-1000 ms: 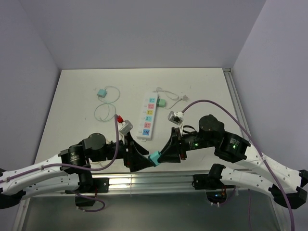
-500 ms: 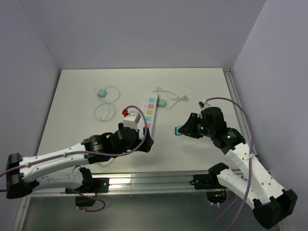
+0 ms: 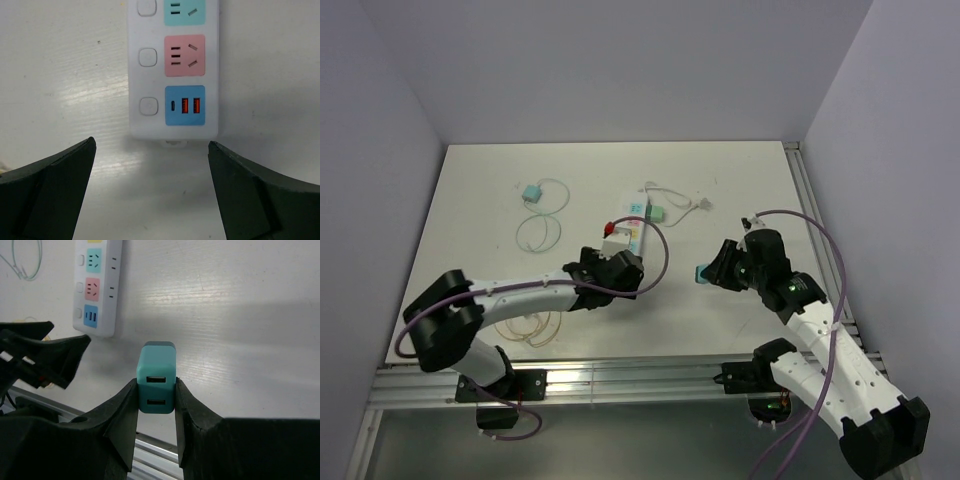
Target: Insert the plug
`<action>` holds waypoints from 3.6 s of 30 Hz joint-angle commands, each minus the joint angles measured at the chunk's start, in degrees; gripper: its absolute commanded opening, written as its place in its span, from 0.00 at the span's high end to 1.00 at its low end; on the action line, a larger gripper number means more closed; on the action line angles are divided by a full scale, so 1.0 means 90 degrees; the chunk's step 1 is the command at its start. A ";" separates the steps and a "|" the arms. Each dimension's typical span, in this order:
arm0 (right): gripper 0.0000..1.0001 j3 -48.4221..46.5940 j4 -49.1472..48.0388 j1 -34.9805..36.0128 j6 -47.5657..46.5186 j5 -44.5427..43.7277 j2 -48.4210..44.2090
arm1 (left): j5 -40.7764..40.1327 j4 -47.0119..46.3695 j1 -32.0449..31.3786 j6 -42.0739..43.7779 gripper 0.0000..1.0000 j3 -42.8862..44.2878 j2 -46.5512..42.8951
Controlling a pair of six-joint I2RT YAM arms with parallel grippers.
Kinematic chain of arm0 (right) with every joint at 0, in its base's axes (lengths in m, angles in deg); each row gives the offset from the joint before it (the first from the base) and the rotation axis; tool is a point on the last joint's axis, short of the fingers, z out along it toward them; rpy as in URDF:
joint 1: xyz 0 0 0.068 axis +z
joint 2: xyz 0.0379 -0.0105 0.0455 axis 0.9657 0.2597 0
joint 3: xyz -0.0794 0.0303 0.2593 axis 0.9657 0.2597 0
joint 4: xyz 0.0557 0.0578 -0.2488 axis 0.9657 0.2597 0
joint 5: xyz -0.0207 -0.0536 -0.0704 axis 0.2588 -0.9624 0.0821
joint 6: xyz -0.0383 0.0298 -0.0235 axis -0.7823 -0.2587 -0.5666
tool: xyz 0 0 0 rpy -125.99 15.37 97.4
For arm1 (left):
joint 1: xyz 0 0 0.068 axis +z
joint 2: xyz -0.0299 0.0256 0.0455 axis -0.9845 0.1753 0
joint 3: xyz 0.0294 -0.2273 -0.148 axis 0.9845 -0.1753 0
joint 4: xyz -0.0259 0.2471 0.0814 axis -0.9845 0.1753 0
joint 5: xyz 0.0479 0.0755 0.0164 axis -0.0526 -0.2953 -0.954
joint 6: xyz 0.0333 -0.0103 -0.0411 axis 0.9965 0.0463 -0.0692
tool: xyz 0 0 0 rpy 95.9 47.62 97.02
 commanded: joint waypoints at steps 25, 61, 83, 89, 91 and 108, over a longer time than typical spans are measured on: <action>1.00 0.0150 -0.0799 -0.0153 -0.0123 0.0732 0.0014 | -0.0300 -0.0591 0.0254 0.0948 0.01 0.1242 0.1586; 1.00 -0.0689 -0.1941 -0.0153 0.0355 0.1386 0.1878 | 0.2678 -0.2309 0.1445 0.1360 1.00 0.0149 0.1764; 1.00 -0.0631 -0.3475 -0.0065 0.0990 -0.0077 0.2847 | 0.6126 -0.3775 0.1904 0.0140 1.00 -0.1248 0.0990; 1.00 -0.0348 -0.3660 -0.0065 0.1049 -0.0313 0.2895 | 0.6488 -0.4321 0.1983 -0.0388 1.00 -0.1502 0.1108; 1.00 -0.0260 -0.3709 -0.0065 0.1137 -0.0332 0.2896 | 0.6449 -0.4390 0.2002 -0.0544 1.00 -0.1551 0.1156; 1.00 -0.0358 -0.3788 -0.0055 0.1634 -0.0050 0.3159 | 0.6361 -0.4908 0.2002 -0.0906 1.00 -0.2010 0.0942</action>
